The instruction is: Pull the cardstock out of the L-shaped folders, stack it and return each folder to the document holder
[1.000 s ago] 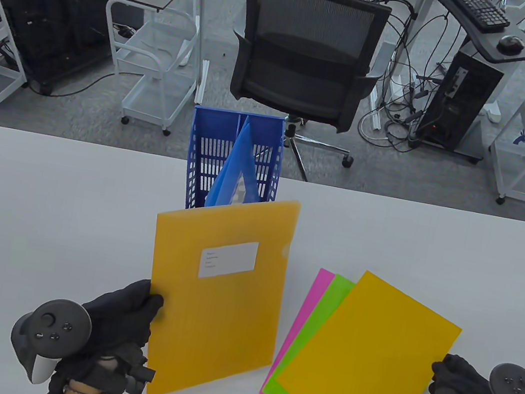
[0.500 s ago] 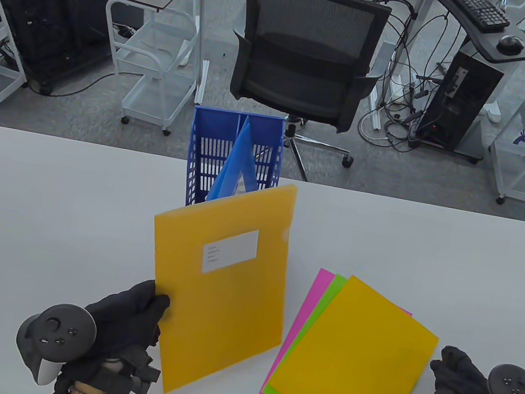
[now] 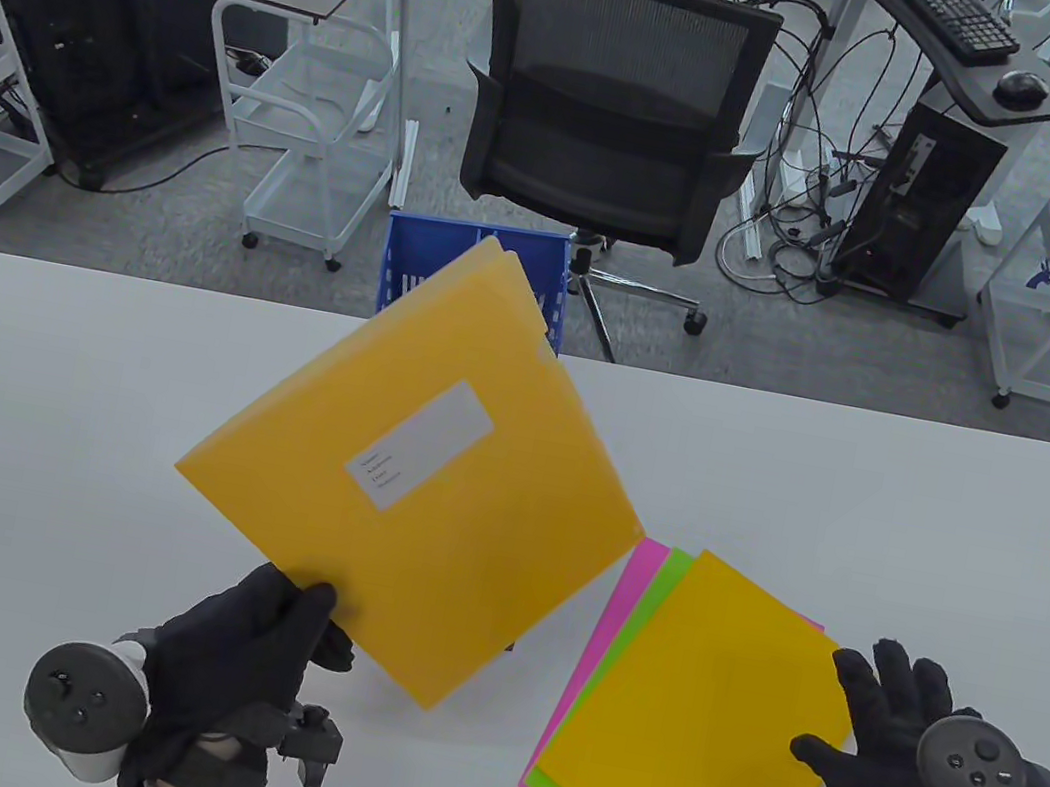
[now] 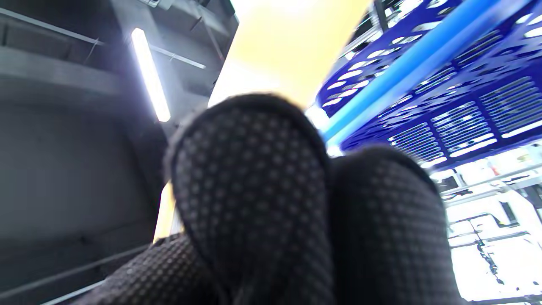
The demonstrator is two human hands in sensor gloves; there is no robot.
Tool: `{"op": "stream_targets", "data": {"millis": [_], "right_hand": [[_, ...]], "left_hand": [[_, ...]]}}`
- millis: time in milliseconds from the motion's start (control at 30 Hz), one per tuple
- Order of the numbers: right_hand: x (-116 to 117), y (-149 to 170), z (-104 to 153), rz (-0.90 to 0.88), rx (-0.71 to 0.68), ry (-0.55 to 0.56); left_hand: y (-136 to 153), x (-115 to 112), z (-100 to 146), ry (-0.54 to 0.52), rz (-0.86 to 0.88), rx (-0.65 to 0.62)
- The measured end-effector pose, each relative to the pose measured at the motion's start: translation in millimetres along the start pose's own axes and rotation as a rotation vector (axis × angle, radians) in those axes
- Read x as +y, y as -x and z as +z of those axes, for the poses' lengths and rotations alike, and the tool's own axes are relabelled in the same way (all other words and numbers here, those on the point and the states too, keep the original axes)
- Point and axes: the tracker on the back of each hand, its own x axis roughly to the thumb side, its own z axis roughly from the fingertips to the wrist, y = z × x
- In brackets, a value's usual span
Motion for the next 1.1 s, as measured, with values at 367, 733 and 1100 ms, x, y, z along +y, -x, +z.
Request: {"op": "stream_targets", "data": {"millis": [367,733,1100], "right_hand": [[7.2,-10.9,1.4,0.074,-0.032,-0.042],[12.1,-26.7,4.2,0.125,-0.101,-0.047],[14.6,-30.8,3.8,0.132,-0.115,-0.061]], "left_hand": [[-23.4,6.3,5.1,-0.231,0.058,-0.124],[-41.7,-15.0,0.9,-0.256,-0.089,-0.142],[-26.0,-61.7,-13.8,-0.166,-0.327,0.002]]}}
